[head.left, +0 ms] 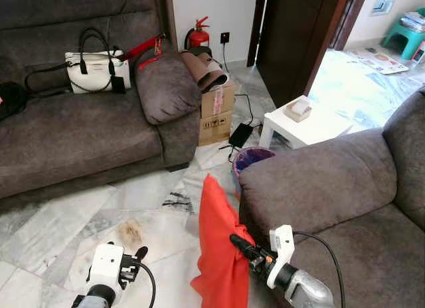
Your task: Move the pillow to the sofa from floor
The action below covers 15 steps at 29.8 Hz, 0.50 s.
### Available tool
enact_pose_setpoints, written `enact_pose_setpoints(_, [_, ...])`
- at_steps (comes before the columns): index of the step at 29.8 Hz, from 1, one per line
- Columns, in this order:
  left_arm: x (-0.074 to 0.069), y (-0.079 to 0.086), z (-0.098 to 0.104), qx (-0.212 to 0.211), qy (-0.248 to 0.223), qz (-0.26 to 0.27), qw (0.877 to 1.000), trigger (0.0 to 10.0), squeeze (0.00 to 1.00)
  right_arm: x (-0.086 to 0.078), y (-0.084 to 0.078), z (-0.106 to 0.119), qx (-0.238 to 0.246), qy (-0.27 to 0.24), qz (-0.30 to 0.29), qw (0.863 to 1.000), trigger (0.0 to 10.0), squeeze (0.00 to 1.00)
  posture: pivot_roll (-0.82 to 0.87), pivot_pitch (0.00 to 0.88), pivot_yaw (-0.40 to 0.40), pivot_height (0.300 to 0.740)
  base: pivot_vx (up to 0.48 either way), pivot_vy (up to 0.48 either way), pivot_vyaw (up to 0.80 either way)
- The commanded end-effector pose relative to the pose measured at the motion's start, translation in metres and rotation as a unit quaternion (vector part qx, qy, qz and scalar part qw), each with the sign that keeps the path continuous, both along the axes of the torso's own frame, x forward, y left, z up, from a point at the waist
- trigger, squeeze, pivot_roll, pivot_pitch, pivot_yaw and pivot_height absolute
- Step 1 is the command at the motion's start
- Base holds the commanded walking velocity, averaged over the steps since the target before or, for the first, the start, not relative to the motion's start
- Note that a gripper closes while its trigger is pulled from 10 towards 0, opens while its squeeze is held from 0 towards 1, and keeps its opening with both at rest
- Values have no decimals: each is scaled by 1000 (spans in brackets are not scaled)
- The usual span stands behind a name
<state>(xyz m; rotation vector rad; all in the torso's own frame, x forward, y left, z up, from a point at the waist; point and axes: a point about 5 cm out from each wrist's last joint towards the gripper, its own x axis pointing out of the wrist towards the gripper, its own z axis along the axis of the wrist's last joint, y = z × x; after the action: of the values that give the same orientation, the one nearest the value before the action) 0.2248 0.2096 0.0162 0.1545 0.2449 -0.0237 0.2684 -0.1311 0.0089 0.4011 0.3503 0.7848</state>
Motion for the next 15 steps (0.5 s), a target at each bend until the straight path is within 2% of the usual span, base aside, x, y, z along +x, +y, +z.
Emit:
enact_pose_setpoints(1, [-3,-1,-2,2,11,-14,1000,10000,0,4,4,21,49,-44,48,997,10000,0,168,107,-10,740,0,0,0])
enact_pose_setpoints(5, [-3,-1,-2,1,11,-17,1000,10000,0,-4,6,20,37,-43,87,995,10000,0,168,108,-10,740,0,0,0])
enact_pose_setpoints(8, [-3,-2,-2,1,11,-18,1000,10000,0,-3,4,17,8,-47,74,996,10000,0,165,107,-12,740,0,0,0])
enact_pose_setpoints(10, [-3,-2,-2,0,11,-18,1000,10000,0,7,-6,14,-35,-51,-6,998,10000,0,165,107,-13,740,0,0,0])
enact_pose_setpoints(12, [-3,-3,-1,-2,9,-18,1000,10000,0,17,-22,11,-76,-44,-105,991,10000,0,167,106,-14,740,0,0,0])
enact_pose_setpoints(15, [-3,-3,-1,-5,7,-16,1000,10000,0,17,-28,11,-75,-33,-133,988,10000,0,165,107,-14,740,0,0,0])
